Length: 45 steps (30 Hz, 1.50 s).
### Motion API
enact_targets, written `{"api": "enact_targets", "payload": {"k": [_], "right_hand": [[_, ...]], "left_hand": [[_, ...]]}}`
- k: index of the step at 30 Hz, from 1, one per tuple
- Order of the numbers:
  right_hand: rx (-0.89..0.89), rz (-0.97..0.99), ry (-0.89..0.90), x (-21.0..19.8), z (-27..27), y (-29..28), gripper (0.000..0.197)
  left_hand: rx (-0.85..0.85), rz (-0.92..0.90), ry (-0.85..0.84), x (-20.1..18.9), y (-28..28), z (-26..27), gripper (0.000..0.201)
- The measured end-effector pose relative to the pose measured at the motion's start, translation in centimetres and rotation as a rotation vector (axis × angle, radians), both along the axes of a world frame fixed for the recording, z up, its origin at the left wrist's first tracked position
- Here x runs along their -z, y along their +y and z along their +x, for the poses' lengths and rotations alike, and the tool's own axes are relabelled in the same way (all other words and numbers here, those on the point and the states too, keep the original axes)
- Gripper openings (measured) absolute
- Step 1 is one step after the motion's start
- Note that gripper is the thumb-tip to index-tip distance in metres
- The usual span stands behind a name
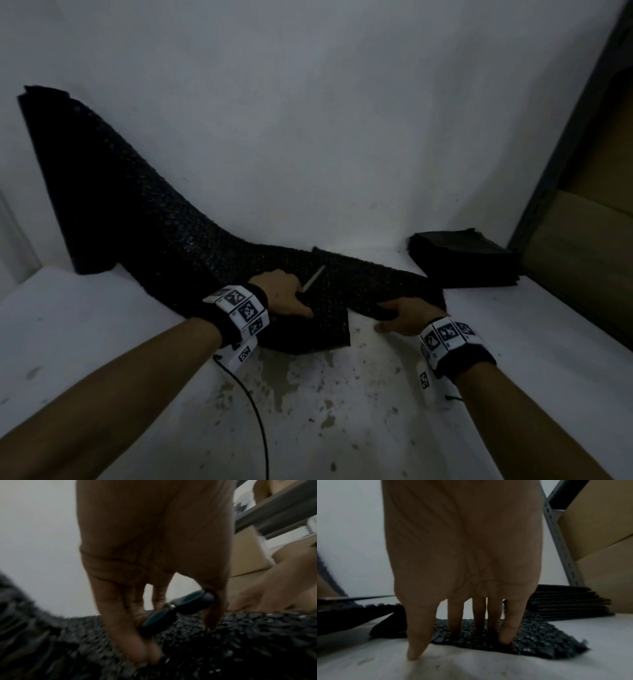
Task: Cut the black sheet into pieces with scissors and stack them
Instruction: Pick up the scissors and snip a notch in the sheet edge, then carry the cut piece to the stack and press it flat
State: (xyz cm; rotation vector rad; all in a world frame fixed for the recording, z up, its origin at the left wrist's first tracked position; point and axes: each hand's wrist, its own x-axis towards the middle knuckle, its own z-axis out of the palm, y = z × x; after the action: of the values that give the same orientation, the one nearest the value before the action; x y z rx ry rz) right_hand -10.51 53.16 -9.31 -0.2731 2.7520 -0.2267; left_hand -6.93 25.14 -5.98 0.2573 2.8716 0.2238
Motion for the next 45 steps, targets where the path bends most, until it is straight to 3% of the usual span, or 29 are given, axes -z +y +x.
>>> {"api": "enact_targets", "payload": {"k": [4, 8, 12, 18, 20, 24, 29, 32, 35, 38, 40, 43, 45], "right_hand": [[0.052, 0.034, 0.065, 0.2, -0.4, 1.1, 0.071], [0.114, -0.06, 0.165, 0.7, -0.5, 2.4, 0.059], [0.153, -0.067, 0.255, 0.6, -0.1, 3.2, 0.056], [0.148, -0.103, 0.317, 0.6, -0.1, 3.6, 0.004], [0.136, -0.122, 0.338, 0.5, -0.1, 3.5, 0.002], [0.17, -0.133, 0.361, -0.3, 0.1, 3.4, 0.018], [0.192, -0.173, 0.267, -0.8, 0.1, 3.5, 0.017], [0.157, -0.28, 0.18, -1.3, 0.4, 2.9, 0.014], [0.117, -0.391, 0.087, -2.2, 1.1, 1.8, 0.015], [0.219, -0.758, -0.158, -2.8, 2.3, 1.1, 0.022], [0.302, -0.973, -0.282, -3.2, 2.9, 1.6, 0.025], [0.336, -0.995, -0.245, -3.8, 3.6, 2.9, 0.021], [0.314, -0.907, -0.172, -4.0, 3.3, 4.2, 0.033]], "left_hand": [[0.263, 0.157, 0.063, 0.2, 1.1, 1.3, 0.027], [0.461, 0.221, 0.018, 0.7, 3.0, 3.3, 0.026], [0.467, 0.154, -0.04, 2.8, 3.9, 3.7, 0.033], [0.43, 0.124, -0.073, 3.5, 4.2, 3.8, 0.039], [0.41, 0.104, -0.091, 3.2, 4.1, 3.8, 0.043], [0.377, 0.047, -0.127, 2.4, 4.1, 3.3, 0.051], [0.309, -0.078, -0.04, 1.7, 4.4, 2.1, 0.061], [0.33, 0.076, 0.132, 1.1, 5.8, 1.1, 0.051], [0.438, 0.281, 0.154, 1.1, 8.6, 0.0, 0.069], [0.462, 0.208, 0.104, 2.2, 11.2, -1.3, 0.096], [0.423, 0.162, 0.112, 2.9, 12.1, -2.0, 0.101], [0.367, 0.188, 0.184, 2.9, 12.1, -2.2, 0.065], [0.368, 0.265, 0.183, 2.8, 11.7, -2.8, 0.035]]}}
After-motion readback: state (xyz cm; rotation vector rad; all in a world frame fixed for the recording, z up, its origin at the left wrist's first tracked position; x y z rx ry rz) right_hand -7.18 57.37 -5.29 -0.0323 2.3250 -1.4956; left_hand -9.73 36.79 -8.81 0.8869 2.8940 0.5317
